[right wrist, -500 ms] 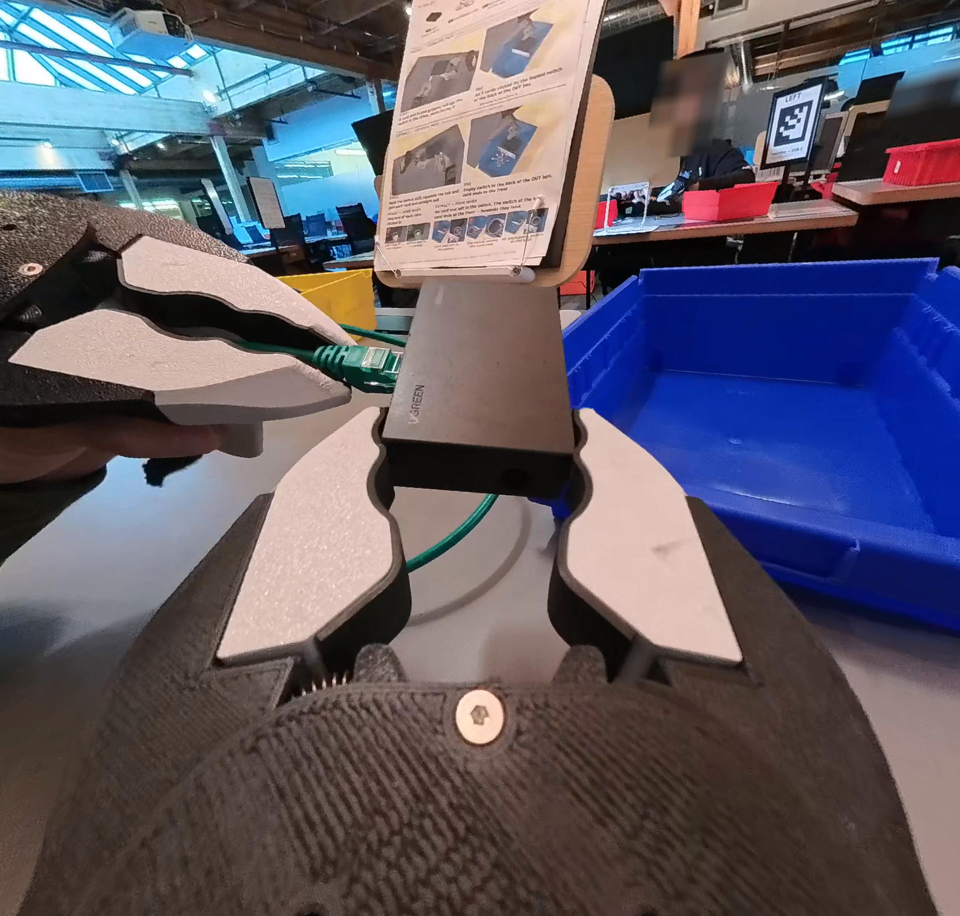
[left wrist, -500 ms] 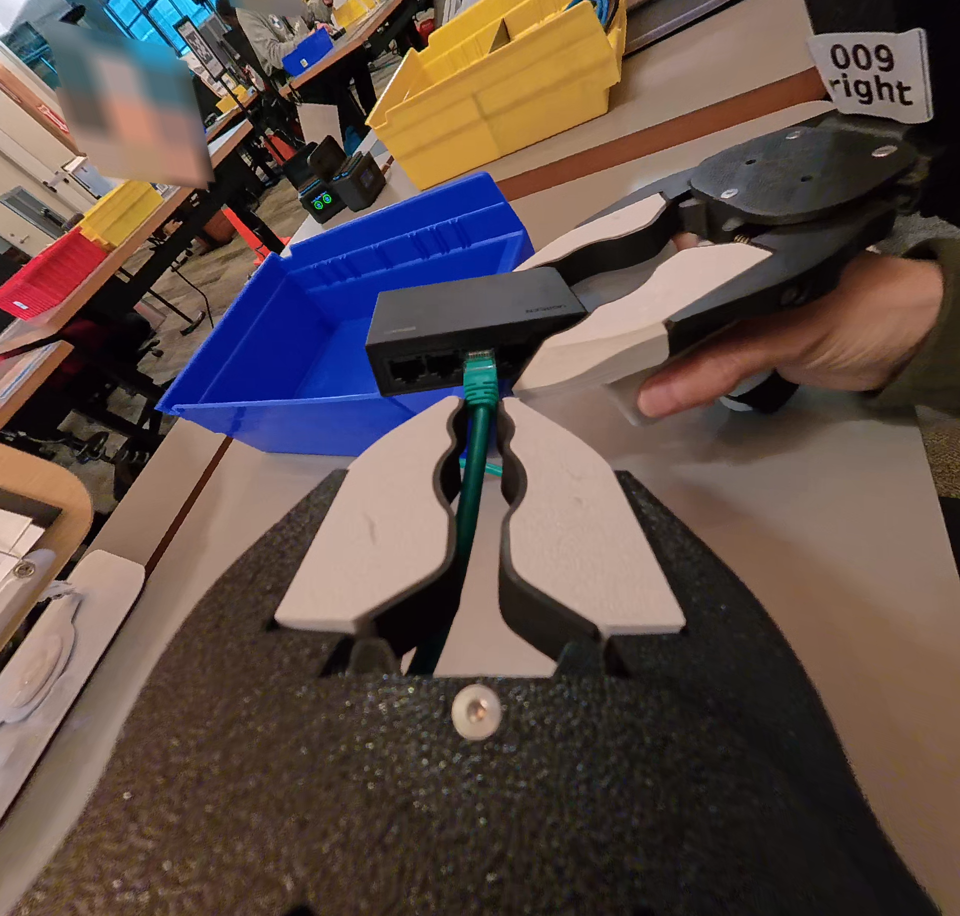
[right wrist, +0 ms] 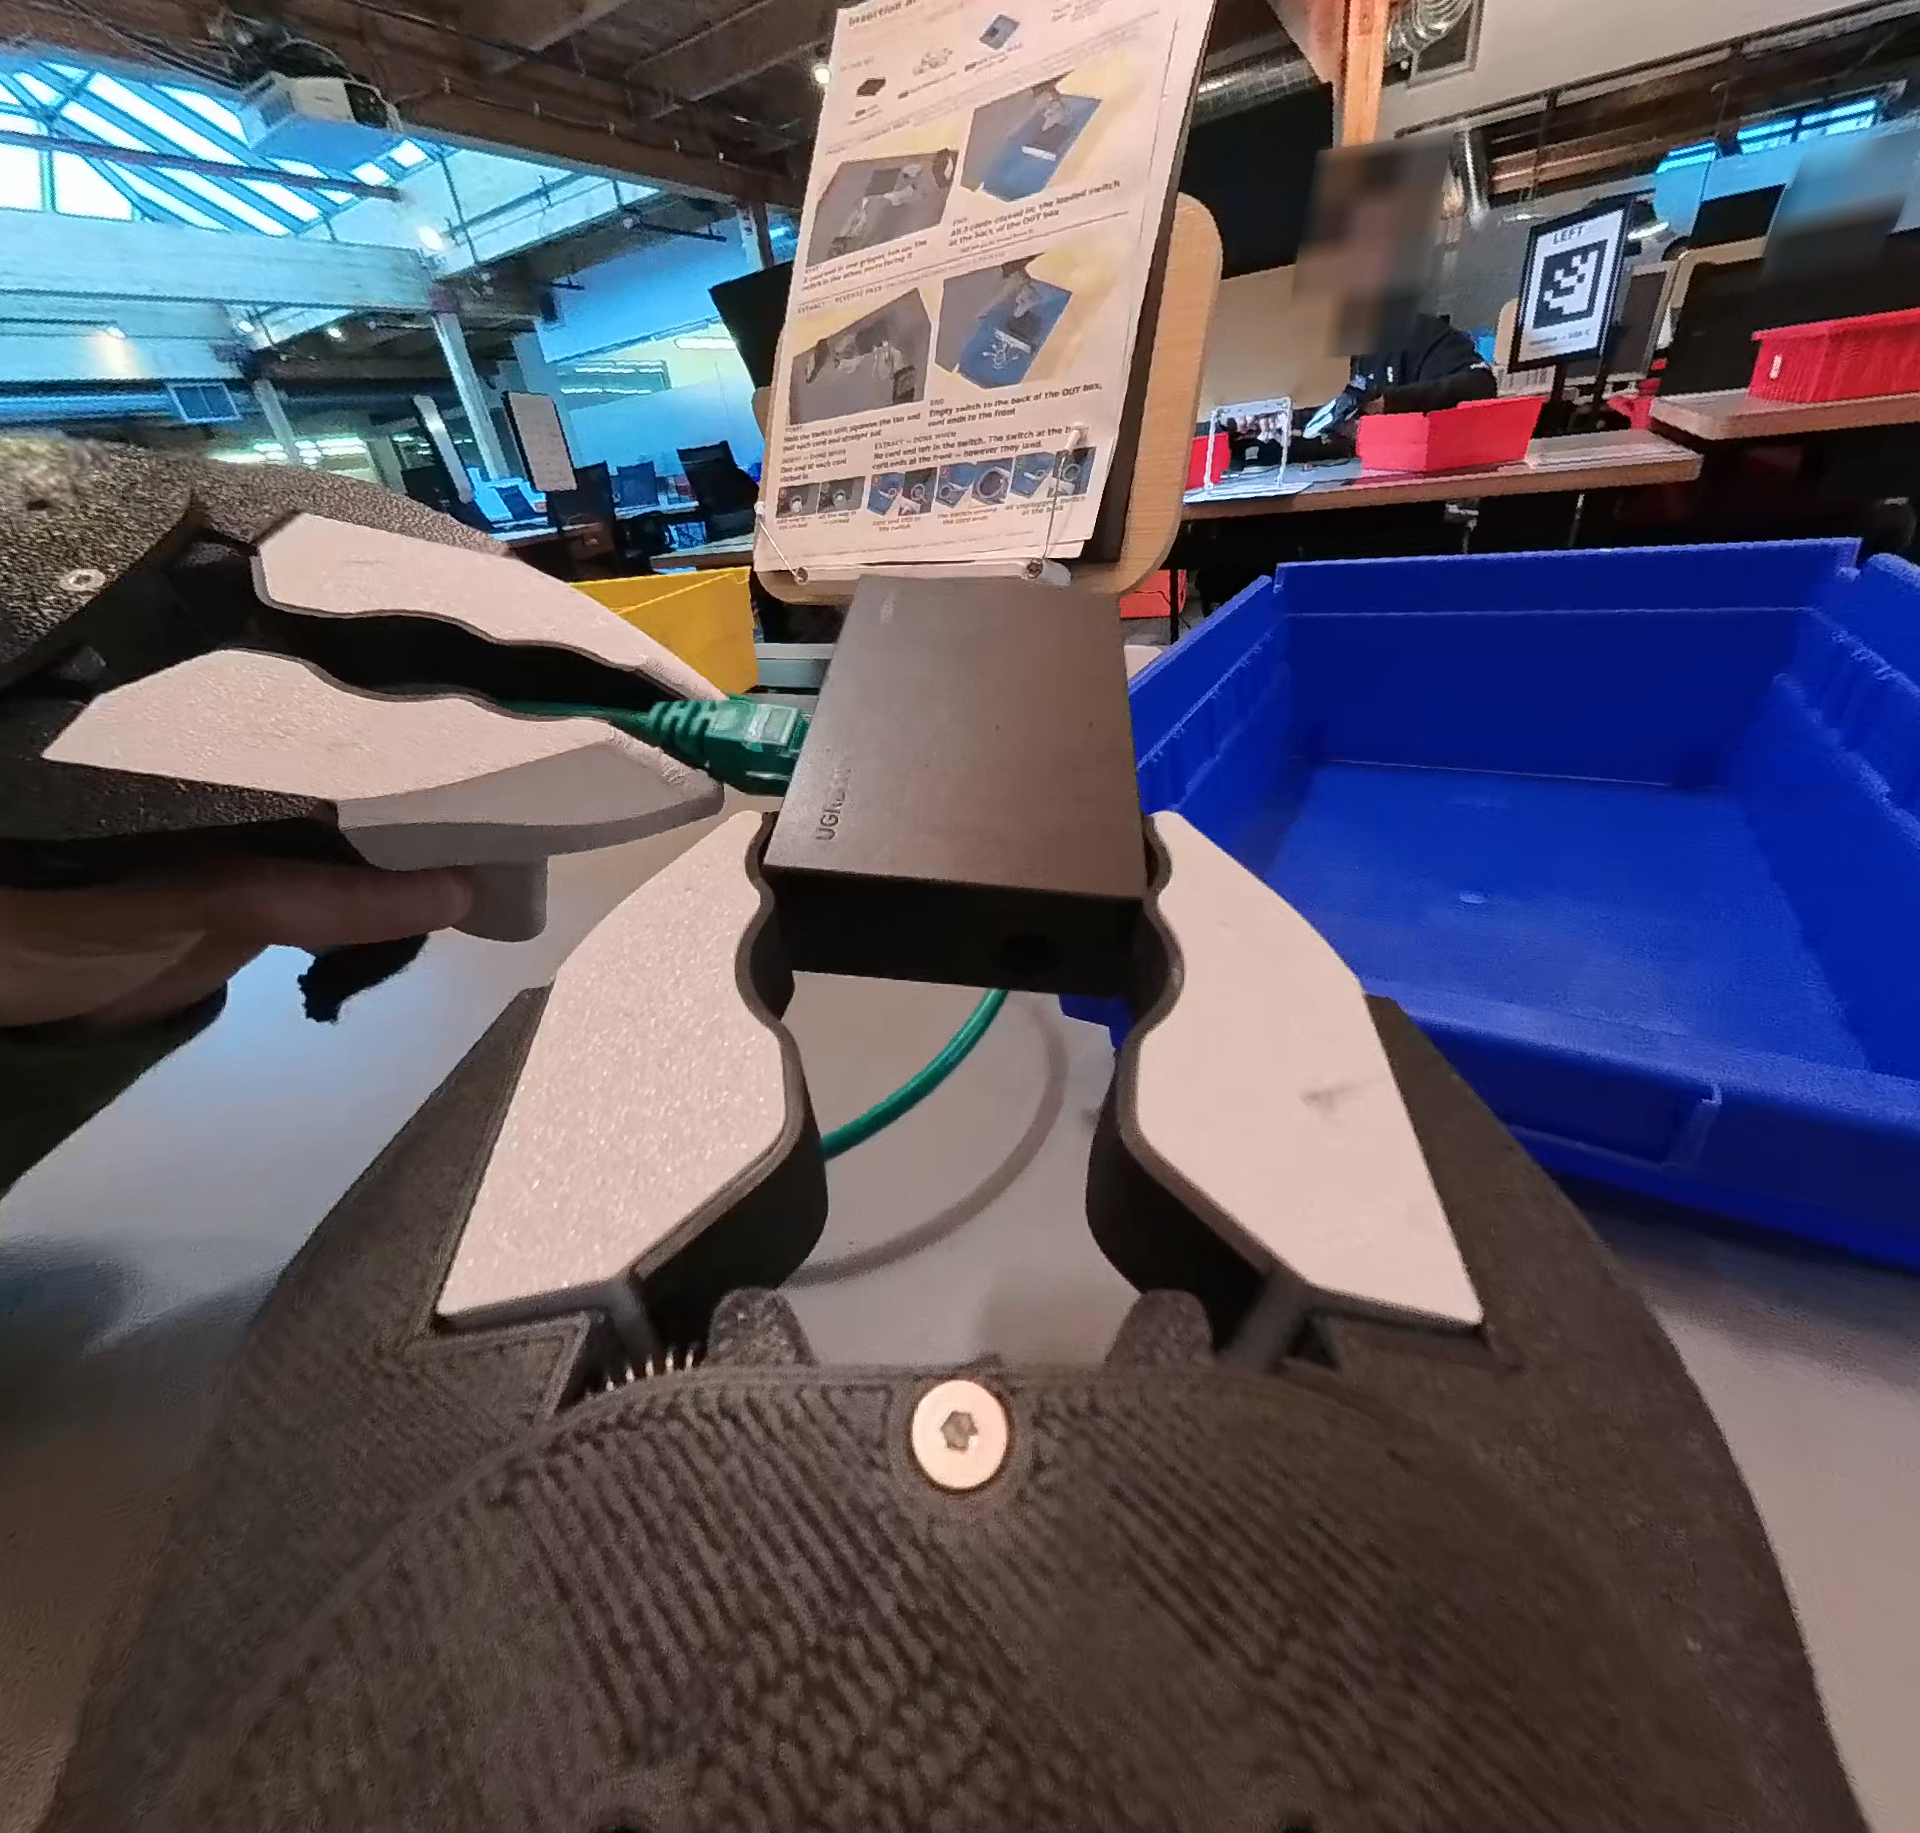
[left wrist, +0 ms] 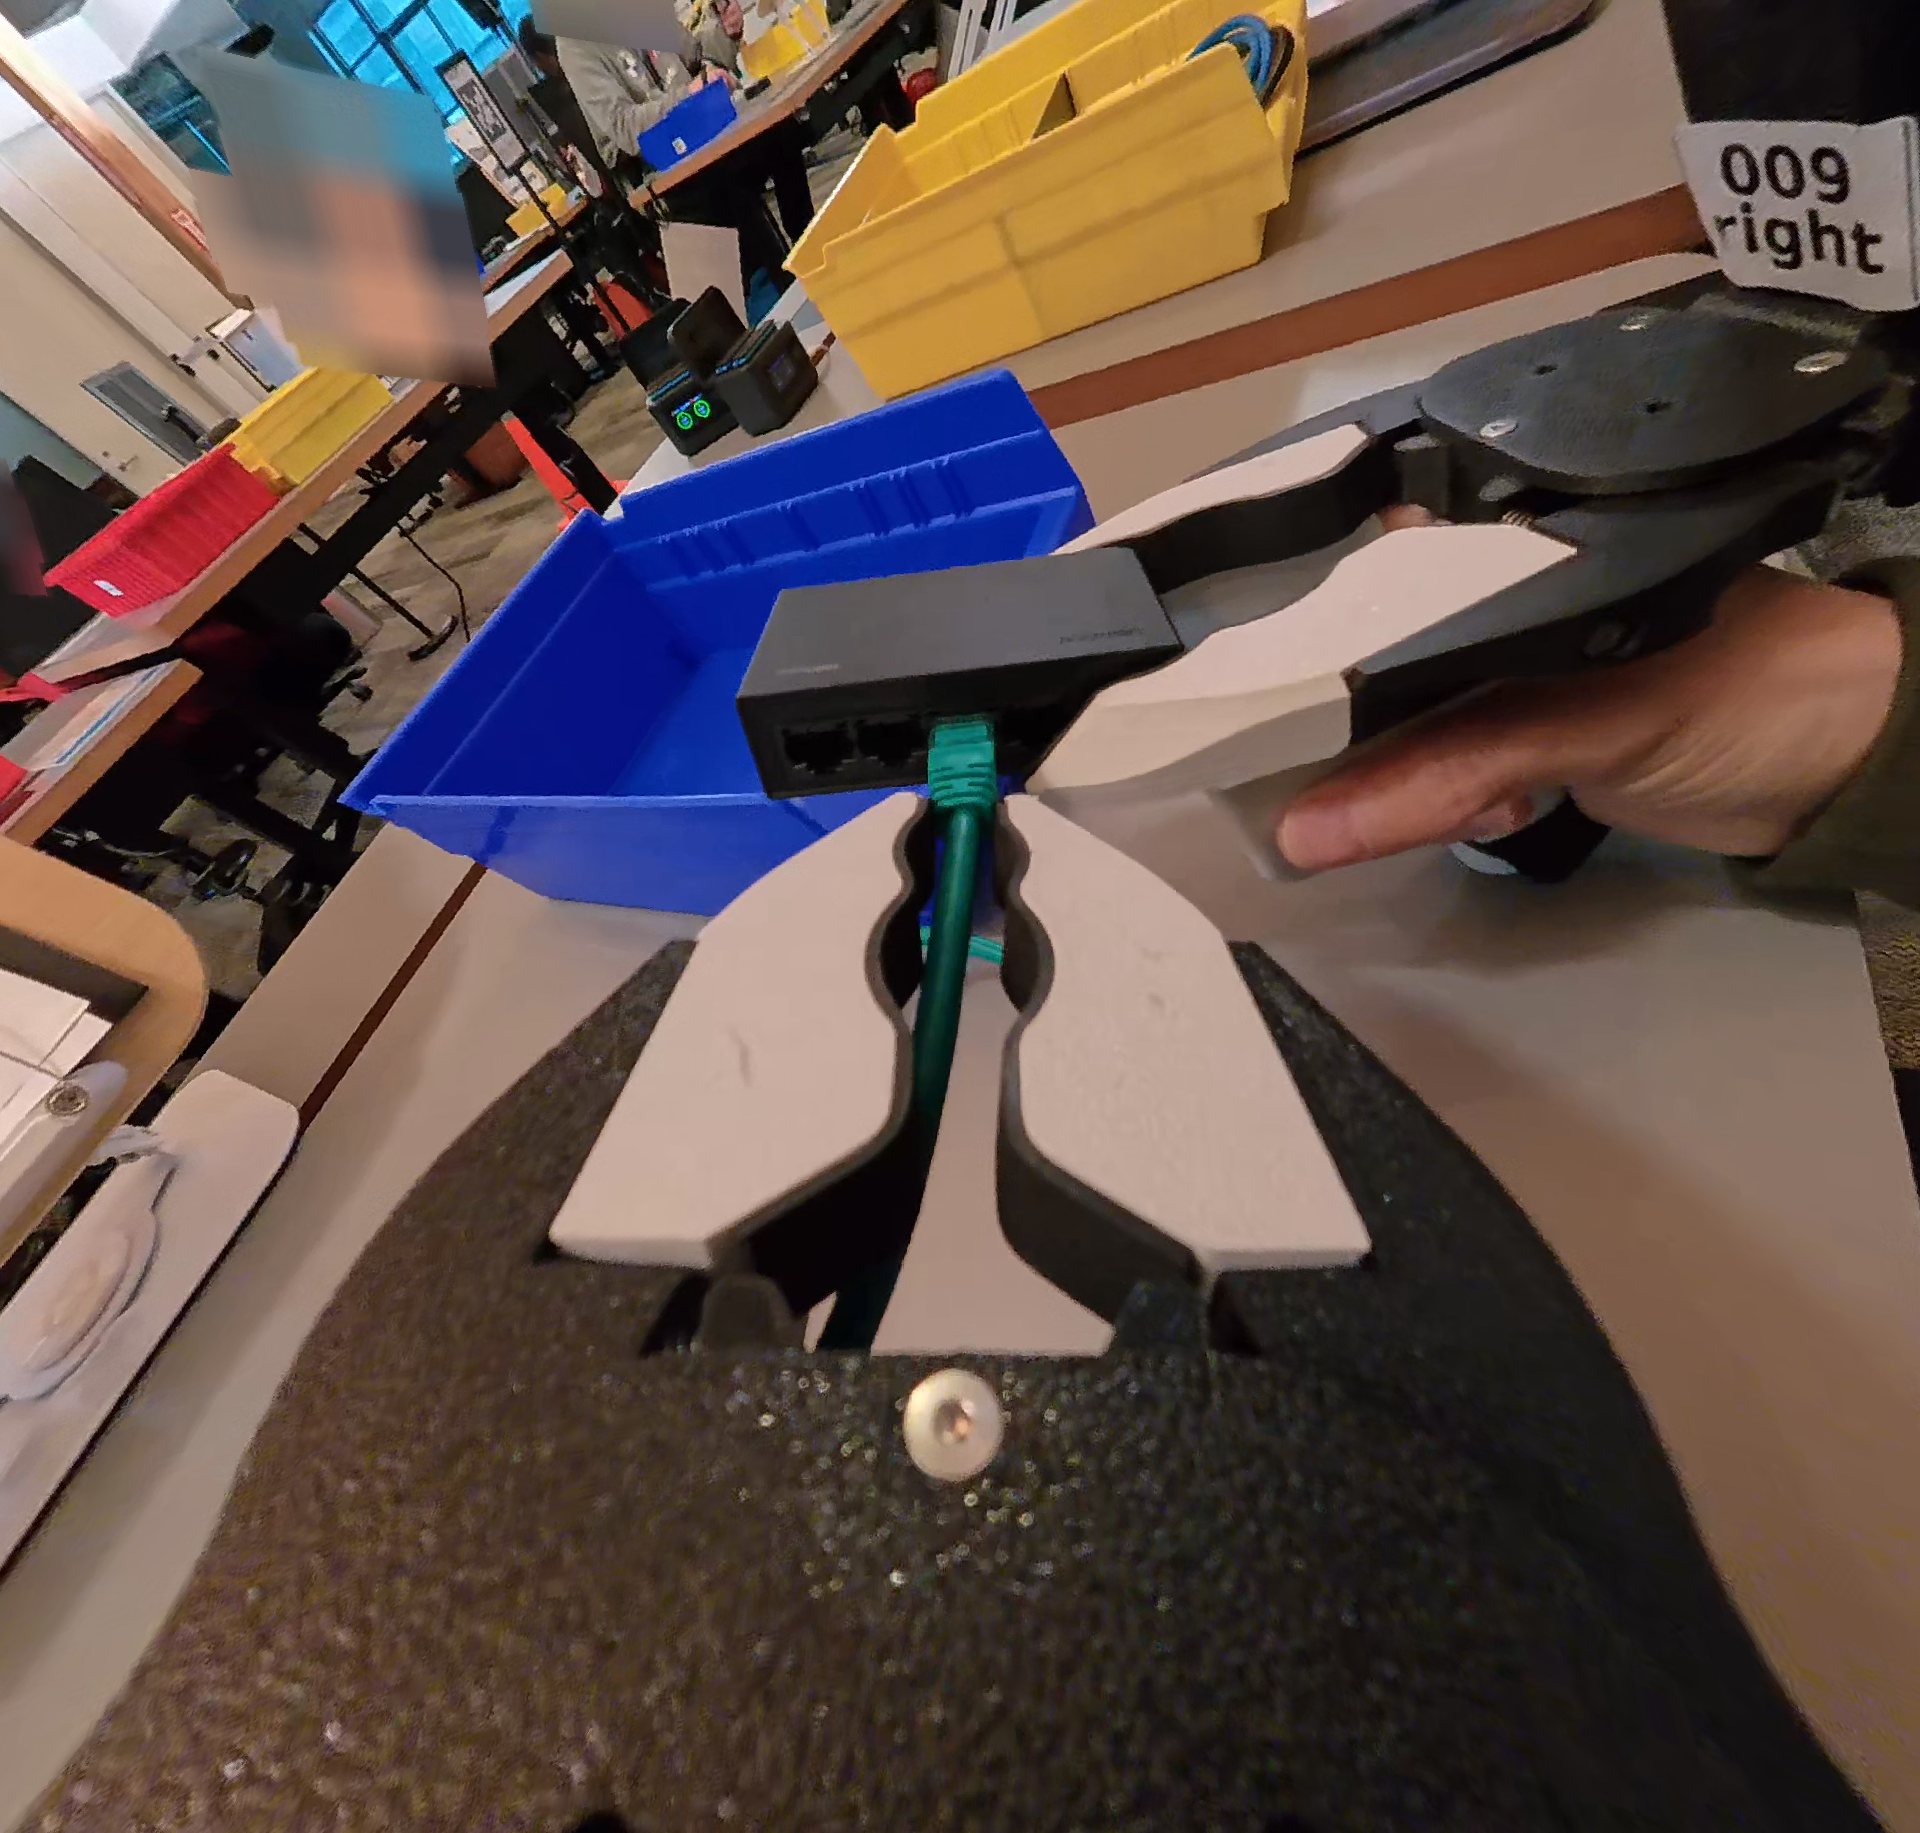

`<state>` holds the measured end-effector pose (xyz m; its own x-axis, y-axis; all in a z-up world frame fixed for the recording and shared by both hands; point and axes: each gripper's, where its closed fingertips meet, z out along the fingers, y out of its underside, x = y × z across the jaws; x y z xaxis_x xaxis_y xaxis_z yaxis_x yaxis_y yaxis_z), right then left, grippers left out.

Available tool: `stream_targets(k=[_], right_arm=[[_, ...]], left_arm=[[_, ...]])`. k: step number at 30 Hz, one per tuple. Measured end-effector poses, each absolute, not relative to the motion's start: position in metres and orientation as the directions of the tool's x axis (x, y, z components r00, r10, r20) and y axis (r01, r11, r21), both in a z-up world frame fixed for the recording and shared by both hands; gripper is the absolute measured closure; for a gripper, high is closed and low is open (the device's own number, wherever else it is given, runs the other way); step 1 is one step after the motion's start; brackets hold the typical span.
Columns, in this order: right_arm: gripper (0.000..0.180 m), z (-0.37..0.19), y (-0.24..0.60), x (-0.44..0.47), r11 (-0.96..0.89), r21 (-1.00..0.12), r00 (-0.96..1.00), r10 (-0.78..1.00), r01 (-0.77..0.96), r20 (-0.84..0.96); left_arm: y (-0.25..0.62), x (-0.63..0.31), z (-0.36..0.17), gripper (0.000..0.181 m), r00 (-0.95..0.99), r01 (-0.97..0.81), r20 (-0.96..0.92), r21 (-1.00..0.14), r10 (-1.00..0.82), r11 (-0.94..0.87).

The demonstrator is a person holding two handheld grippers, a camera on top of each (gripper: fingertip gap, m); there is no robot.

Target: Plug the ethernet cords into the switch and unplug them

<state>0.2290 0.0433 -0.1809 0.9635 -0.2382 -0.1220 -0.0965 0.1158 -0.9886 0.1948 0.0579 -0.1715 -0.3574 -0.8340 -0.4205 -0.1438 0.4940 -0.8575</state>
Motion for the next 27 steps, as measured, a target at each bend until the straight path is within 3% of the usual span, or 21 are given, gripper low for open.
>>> stream_targets(k=[16,20,27], right_arm=[[0.116,-0.19,0.052,0.226,0.025,-0.998,0.963,-0.26,-0.066,-0.07],[0.116,-0.186,0.045,0.233,0.077,-0.991,0.952,-0.28,-0.106,-0.123],[0.116,-0.182,0.036,0.241,0.151,-0.973,0.941,-0.265,-0.175,-0.211]], left_arm=[[0.068,0.193,-0.185,0.171,-0.357,-0.211,-0.335,-0.881,-0.872,0.424],[0.068,0.183,-0.15,0.152,-0.282,-0.072,-0.253,-0.956,-0.926,0.283],[0.121,0.126,-0.099,0.139,-0.193,0.019,-0.118,-0.993,-0.974,0.117]])
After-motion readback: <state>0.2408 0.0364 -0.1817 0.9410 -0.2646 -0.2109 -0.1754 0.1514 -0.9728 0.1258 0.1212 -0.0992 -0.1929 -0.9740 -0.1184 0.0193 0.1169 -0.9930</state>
